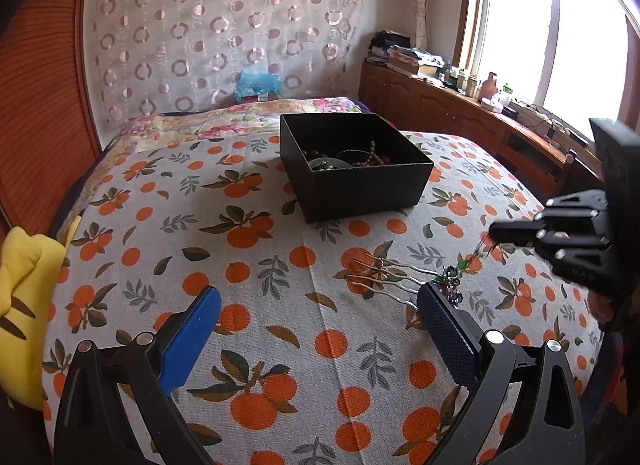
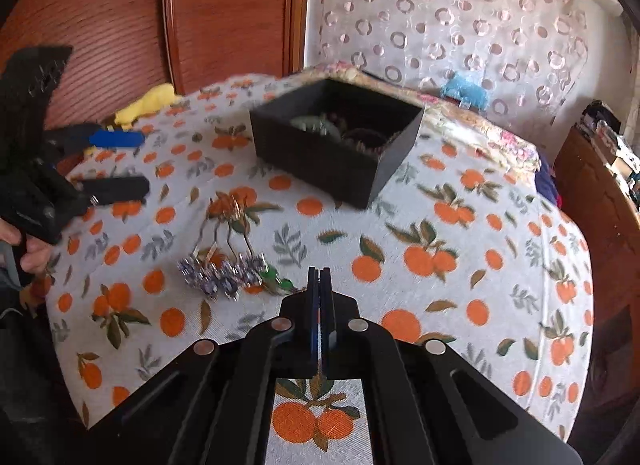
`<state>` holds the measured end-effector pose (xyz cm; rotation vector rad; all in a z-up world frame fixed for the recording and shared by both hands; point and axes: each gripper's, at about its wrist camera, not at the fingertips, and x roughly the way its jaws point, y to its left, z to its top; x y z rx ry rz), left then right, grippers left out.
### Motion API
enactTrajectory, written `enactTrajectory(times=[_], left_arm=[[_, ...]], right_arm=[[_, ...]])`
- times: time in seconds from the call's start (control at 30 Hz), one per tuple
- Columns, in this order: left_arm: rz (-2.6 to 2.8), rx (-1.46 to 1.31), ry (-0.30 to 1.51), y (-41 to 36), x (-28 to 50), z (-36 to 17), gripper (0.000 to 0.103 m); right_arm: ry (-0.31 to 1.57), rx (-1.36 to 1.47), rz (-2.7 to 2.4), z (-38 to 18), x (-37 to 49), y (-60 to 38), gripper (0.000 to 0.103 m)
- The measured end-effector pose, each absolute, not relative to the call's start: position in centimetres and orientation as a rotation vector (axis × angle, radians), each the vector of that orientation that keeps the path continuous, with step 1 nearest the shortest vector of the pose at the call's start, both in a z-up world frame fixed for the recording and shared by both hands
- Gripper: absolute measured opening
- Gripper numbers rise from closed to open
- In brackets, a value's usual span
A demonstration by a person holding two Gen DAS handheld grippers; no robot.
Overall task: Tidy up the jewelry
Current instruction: 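Close the left tool on the silver hair comb while the right holds the green earring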
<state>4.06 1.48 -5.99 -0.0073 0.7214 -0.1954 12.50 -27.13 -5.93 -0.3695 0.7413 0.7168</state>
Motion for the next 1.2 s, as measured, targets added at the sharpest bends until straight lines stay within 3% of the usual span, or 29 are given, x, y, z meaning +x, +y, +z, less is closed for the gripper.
enactTrajectory(times=[0.27,0.7,0.77,0.97,1.2], left_arm=[[-0.219,-0.007,0.731,0.8,3.8,-5.9,0.095],[-0.307,-0.042,0.799,-2.9,3.9,-7.3,0.094],[-0.312,-0.037,0.814,-3.5,4.0,-7.6,0.079],[-0.318,-0.013,0.848,-5.2,4.5,-8.5,0.062],[-0.293,-0.009,0.850,-5.8,5.1,-9.0,0.059]], right_arm=[[0.654,-0.345,0.672,-2.6,12.2,-28.3,0.001],[0.695,-0.307,0.639,-5.0,12.4,-30.2,0.001],[0.694,-0.300,0.640,-5.0,12.4,-30.4,0.001],[0.694,-0.300,0.640,-5.2,12.4,-30.6,0.001],[0.694,-0.297,0.640,-5.2,12.4,-30.7,0.001]])
